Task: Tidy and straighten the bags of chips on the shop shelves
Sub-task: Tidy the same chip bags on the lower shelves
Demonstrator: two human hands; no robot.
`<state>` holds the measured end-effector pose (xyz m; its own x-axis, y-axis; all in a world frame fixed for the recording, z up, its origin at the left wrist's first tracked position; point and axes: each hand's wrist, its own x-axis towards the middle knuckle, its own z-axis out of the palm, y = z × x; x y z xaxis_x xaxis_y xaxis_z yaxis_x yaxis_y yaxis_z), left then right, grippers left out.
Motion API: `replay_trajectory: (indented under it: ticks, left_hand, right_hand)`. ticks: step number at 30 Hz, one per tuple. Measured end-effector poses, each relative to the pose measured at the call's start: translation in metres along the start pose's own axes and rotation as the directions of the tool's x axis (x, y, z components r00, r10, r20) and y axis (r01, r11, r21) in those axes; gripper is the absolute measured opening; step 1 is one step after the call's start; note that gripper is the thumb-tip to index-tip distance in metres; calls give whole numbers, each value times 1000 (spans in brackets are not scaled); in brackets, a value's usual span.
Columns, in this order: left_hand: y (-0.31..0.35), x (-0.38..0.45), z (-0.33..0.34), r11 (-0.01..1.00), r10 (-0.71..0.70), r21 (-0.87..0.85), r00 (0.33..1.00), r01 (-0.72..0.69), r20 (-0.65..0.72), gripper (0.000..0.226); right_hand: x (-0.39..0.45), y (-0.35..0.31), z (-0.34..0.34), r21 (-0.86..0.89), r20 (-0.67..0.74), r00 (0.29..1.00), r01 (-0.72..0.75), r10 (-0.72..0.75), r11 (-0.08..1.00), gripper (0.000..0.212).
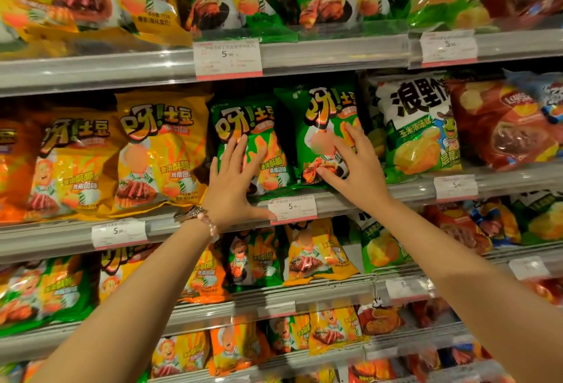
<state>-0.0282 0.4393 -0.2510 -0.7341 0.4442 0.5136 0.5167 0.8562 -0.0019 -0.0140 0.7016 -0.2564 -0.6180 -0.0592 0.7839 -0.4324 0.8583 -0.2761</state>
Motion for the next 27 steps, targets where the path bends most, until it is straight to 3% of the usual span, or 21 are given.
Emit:
replay_trajectory:
  ticks: [5, 11, 15, 20, 24, 27]
  left_hand:
    - [6, 1, -3, 999, -27, 41, 1000, 27, 1, 127]
    - [22, -10, -2, 996, -69, 54, 997, 72, -42, 119]
    - [32, -27, 4, 998, -43, 36, 988, 49, -146, 106]
    - [39, -75, 41, 992, 98, -29, 909, -120, -405, 75]
    - [38, -111, 85, 991, 96, -55, 941, -120, -323, 65]
    - [32, -122, 112, 999, 34, -24, 996, -36, -88, 66]
  right_hand:
    - [0, 4, 0, -35, 34, 999, -2, 3, 999, 67]
    - [-4, -4, 1, -233, 44, 997, -49, 61, 971, 68]
    - [-18, -21, 1, -171, -24, 997, -78, 75, 982, 75]
    - [-75, -38, 14, 97, -111, 991, 90, -79, 991, 56]
    - [-122, -33, 38, 153, 10, 990, 135, -138, 979, 43]
    - [-138, -21, 57, 130, 198, 977, 48, -74, 990, 39]
